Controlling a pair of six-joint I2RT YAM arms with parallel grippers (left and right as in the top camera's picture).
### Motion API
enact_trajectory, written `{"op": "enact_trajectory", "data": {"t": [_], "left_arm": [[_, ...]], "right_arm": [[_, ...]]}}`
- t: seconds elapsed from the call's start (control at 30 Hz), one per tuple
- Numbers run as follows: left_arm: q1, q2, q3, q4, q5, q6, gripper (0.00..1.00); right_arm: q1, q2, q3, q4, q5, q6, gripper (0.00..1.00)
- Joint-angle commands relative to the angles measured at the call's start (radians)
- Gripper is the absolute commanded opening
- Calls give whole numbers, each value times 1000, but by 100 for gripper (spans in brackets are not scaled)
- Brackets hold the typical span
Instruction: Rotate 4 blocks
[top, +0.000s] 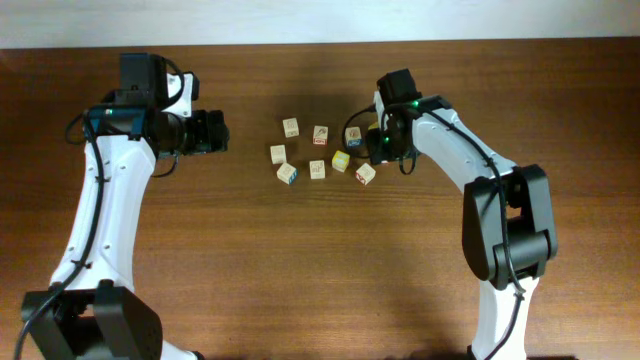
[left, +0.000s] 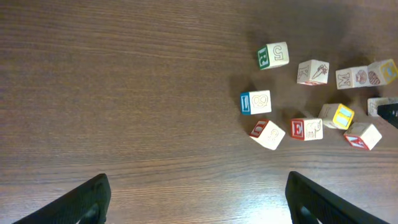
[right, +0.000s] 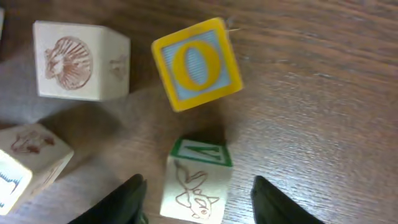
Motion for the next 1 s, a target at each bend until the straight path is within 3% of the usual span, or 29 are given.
{"op": "enact_trajectory", "data": {"t": [0.0,0.17,0.27,0.57,0.83,0.97], "left_arm": [[-1,5,21,-1,-16,-25,87],[-1,5,21,3,-16,-25,84],[-1,5,21,3,-16,-25,84],[-1,5,21,10,-15,-25,84],[-3,5,21,10,-7,-33,84],[-3,5,21,9,-8,-36,84]], "right_arm": [[-2,14,20,6,37,72,49],[-1,14,20,2,30,188,38],[-1,14,19,2,26,200,38],[-1,11,-3,-15,18,262,23],[-2,6,109,-383,-25,273,23],[9,6,97,-488,-84,272,23]]}}
